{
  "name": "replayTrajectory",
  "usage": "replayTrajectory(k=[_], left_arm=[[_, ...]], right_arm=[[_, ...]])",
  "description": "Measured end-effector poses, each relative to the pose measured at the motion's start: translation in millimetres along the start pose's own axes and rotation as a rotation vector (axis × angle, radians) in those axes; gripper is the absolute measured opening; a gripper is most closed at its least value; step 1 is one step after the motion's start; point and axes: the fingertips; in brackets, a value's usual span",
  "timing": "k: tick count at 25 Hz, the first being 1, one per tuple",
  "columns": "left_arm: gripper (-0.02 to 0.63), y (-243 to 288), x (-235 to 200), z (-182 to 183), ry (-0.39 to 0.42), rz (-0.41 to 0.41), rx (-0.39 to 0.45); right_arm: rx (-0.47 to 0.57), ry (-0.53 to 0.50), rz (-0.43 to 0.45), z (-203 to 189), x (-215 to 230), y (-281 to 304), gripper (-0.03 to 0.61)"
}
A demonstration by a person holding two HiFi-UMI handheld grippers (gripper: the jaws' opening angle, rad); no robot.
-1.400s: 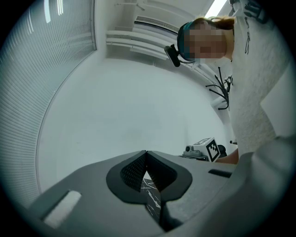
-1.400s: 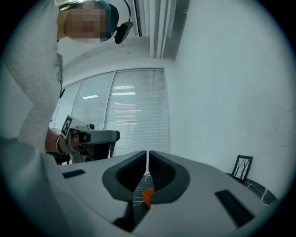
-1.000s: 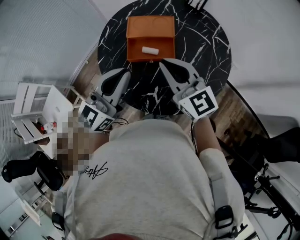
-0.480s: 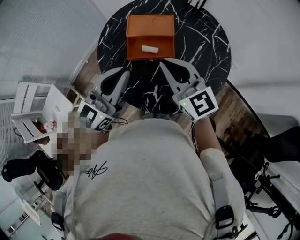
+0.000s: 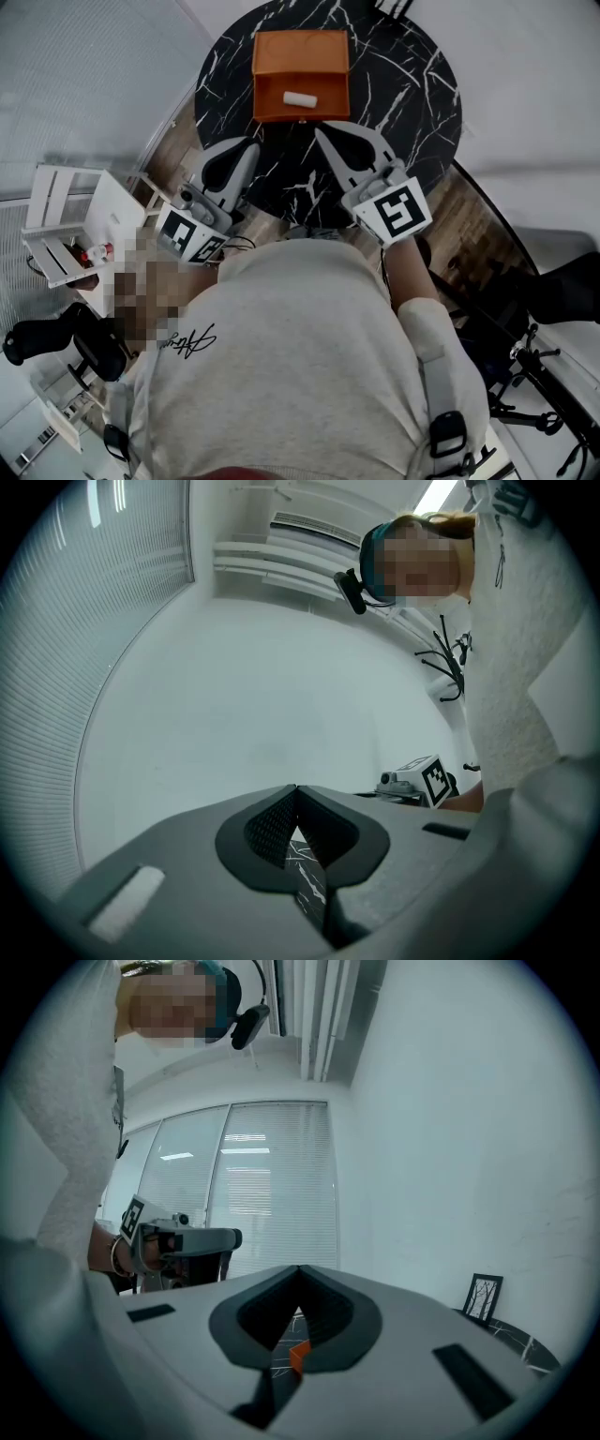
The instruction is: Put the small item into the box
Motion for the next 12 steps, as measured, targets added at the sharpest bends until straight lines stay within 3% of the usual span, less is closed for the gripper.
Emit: replayTrajectory(k=[12], left_arm=[[0.003, 0.9, -5.0, -1.9, -0.004, -0.001, -0.002]], right_arm=[[-0.006, -0.006, -0.026, -0.1, 3.8, 1.4, 0.008]])
Point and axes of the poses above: the fingertips, and each gripper's own axes: y forward along the fingers, x to its right, z out of its top, and after that the axes turned 13 degrees about -z, right-handed
